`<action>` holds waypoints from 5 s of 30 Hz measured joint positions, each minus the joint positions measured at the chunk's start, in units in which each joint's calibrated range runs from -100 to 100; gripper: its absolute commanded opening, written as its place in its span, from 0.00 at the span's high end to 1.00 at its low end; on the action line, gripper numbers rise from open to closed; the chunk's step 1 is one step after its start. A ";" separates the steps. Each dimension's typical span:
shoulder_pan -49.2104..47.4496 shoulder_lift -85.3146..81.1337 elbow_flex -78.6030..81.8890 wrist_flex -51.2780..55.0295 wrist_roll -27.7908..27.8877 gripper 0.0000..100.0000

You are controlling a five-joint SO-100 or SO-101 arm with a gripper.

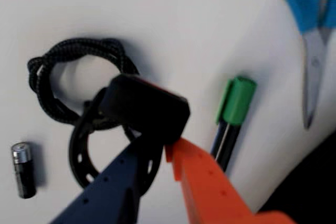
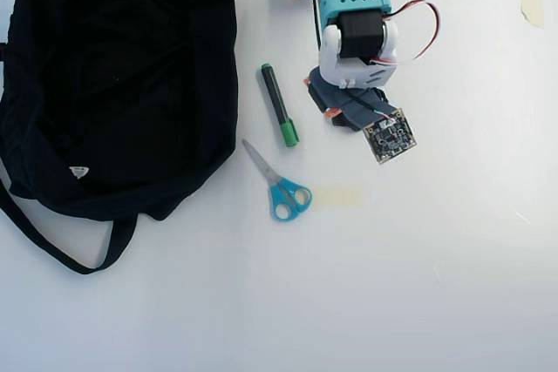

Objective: Put the bike light into the black bag

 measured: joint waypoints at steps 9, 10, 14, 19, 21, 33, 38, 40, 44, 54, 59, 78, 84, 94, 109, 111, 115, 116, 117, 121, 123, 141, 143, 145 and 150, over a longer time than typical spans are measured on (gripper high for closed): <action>3.97 -12.79 12.50 0.00 -1.17 0.98; 4.48 -13.62 12.66 0.00 -1.17 0.98; 7.20 -16.19 12.81 0.00 -1.17 0.98; 11.24 -16.69 12.97 0.00 -1.17 0.98; 13.37 -16.69 13.13 0.00 -1.56 0.98; 27.26 -16.69 13.44 0.00 -4.10 0.98; 32.70 -16.69 13.44 0.00 -4.49 0.98; 35.34 -16.69 13.44 0.00 -4.69 0.98; 40.41 -16.69 13.44 -0.17 -7.33 0.98; 54.00 -16.69 13.44 -13.22 -18.51 0.98; 59.88 -3.24 13.44 -26.53 -18.56 0.98; 55.84 -18.18 13.13 -22.76 -21.73 0.70; 28.43 -37.03 13.13 -14.86 -21.73 0.98; 11.39 -37.69 13.05 -1.03 -21.68 0.98; 7.42 -57.70 36.48 -9.62 -15.09 0.98; 6.98 -63.10 45.91 -14.60 -15.09 0.98; 6.69 -73.06 63.36 -22.93 -15.09 0.98; 6.10 -75.30 66.98 -24.22 -15.09 0.98; 5.29 -77.71 70.44 -25.50 -15.09 0.98; 5.14 -87.09 83.02 -28.25 -15.09 0.98; 5.07 -91.99 88.44 -28.60 -15.09 0.98; 3.60 -115.57 115.72 -26.88 -15.04 0.98; 3.60 -115.57 115.72 -26.88 -15.04 0.98; 3.60 -115.57 115.72 -26.88 -15.04 0.98; 3.60 -115.57 115.80 -26.88 -15.04 0.98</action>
